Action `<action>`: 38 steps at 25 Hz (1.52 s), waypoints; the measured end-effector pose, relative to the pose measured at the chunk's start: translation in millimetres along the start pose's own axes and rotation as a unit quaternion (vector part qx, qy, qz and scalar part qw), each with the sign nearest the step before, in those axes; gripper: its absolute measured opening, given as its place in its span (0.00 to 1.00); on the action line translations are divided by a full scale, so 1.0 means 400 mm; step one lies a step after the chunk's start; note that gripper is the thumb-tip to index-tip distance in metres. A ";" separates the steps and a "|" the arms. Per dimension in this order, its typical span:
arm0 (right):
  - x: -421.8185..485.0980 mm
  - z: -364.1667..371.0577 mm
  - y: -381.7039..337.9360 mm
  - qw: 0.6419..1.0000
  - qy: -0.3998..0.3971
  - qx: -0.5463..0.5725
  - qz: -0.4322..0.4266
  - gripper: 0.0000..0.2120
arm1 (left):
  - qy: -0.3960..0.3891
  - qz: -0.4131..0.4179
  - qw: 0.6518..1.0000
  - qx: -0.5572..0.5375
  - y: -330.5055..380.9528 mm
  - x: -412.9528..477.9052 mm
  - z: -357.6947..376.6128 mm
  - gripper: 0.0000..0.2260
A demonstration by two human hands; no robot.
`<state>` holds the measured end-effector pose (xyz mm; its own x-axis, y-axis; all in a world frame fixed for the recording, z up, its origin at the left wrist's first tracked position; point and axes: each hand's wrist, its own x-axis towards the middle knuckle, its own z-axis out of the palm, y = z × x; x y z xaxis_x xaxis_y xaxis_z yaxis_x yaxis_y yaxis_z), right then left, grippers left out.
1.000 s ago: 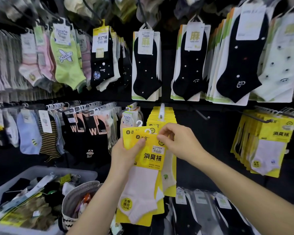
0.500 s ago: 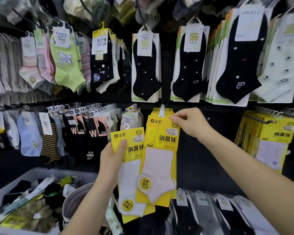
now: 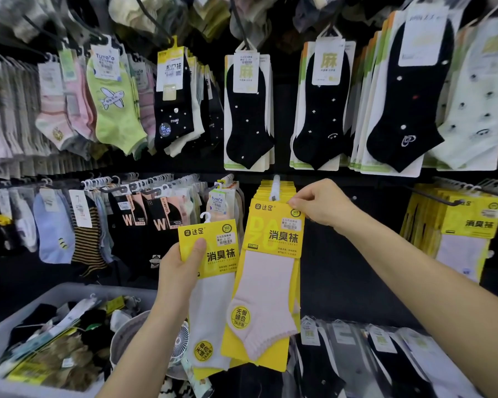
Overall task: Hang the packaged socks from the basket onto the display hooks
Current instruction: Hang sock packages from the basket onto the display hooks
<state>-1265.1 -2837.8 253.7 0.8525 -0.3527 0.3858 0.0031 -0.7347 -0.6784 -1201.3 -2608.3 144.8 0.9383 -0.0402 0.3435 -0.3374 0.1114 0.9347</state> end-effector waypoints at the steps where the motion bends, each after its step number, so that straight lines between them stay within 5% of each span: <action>1: 0.000 0.003 -0.005 1.000 0.005 -0.027 -0.010 0.08 | 0.002 0.002 1.000 0.000 0.001 -0.001 -0.001 0.06; 10: -0.001 0.023 0.009 0.992 0.041 -0.113 -0.048 0.06 | 0.008 0.033 0.999 0.024 0.018 -0.011 -0.014 0.05; 16: -0.031 0.033 0.025 0.977 0.094 -0.165 -0.101 0.07 | -0.061 0.067 0.994 0.060 0.050 -0.033 0.037 0.05; 19: -0.056 0.039 0.003 0.985 0.072 -0.066 -0.145 0.09 | -0.095 0.077 0.991 0.054 0.056 -0.043 0.081 0.01; 23: -0.068 0.030 -0.014 0.991 -0.031 0.031 -0.126 0.05 | -0.123 0.071 0.989 0.030 0.057 -0.043 0.142 0.02; 29: -0.010 0.004 -0.010 0.995 0.016 0.083 -0.051 0.10 | -0.123 0.050 0.991 0.012 0.091 -0.014 0.229 0.09; 38: 0.041 0.058 0.007 0.999 0.041 0.003 -0.028 0.11 | -0.080 0.115 0.990 0.008 0.034 0.021 0.234 0.14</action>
<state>-1239.0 -2832.4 243.7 0.8056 -0.3573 0.4727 0.0525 -0.7515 -0.6576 -1205.1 -2700.1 169.1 0.8126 -0.1731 0.5566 -0.5433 0.1206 0.8308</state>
